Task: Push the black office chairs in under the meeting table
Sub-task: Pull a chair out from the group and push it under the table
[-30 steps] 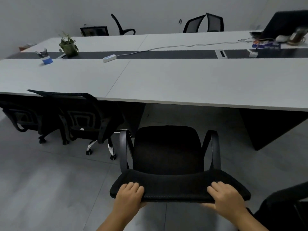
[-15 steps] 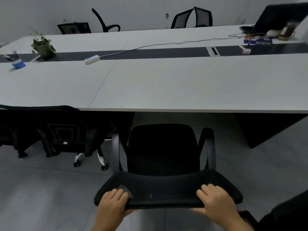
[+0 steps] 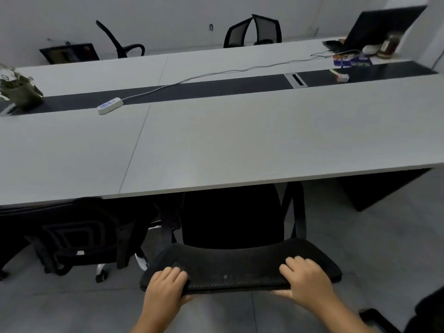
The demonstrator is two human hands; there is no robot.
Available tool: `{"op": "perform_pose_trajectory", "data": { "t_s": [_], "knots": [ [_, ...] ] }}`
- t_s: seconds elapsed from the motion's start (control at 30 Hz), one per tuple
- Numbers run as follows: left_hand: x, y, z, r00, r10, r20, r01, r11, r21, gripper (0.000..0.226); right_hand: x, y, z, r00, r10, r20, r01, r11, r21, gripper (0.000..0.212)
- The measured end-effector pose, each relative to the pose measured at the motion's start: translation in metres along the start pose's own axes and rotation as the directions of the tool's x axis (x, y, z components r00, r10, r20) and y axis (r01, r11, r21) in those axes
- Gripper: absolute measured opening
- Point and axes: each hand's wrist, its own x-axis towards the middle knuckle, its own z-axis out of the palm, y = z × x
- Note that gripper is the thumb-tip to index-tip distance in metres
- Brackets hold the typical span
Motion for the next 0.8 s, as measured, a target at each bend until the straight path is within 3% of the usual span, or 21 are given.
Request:
{"op": "perform_pose_trajectory", "data": {
  "t_s": [0.07,0.2,0.3,0.5,0.6,0.67,0.8],
  "knots": [
    [0.009,-0.020,0.003,0.998,-0.011,0.060,0.012,1.000,-0.005,0.071,0.017,-0.008,0.006,1.000,0.004,0.020,-0.003,1.000,-0.022,0.055],
    [0.024,-0.057,0.006,0.998,0.021,0.057,-0.019,1.000,-0.019,0.054,0.050,-0.024,0.018,0.999,0.034,0.020,-0.034,0.999,-0.016,0.054],
    [0.029,-0.079,0.014,0.989,-0.035,0.142,0.044,0.997,-0.059,0.081,0.073,-0.033,0.030,0.998,0.036,0.042,-0.035,0.999,-0.027,0.052],
    [0.057,-0.109,0.019,0.988,-0.046,0.144,0.053,0.998,-0.045,0.084,0.106,-0.032,0.042,0.997,0.039,0.060,-0.036,0.998,-0.054,0.055],
    [0.065,-0.115,0.024,0.999,-0.026,0.047,0.027,0.999,-0.036,0.064,0.109,-0.028,0.049,0.999,0.030,0.034,-0.028,0.998,-0.062,0.065],
    [0.065,-0.113,0.031,0.998,-0.002,-0.067,0.001,1.000,-0.022,0.046,0.112,-0.023,0.050,1.000,0.024,0.014,-0.023,0.997,-0.078,0.059],
    [0.074,-0.105,0.041,0.988,-0.034,-0.152,0.032,0.999,-0.016,0.051,0.120,-0.002,0.053,1.000,-0.006,0.000,0.006,0.996,-0.084,0.056]
  ]
}}
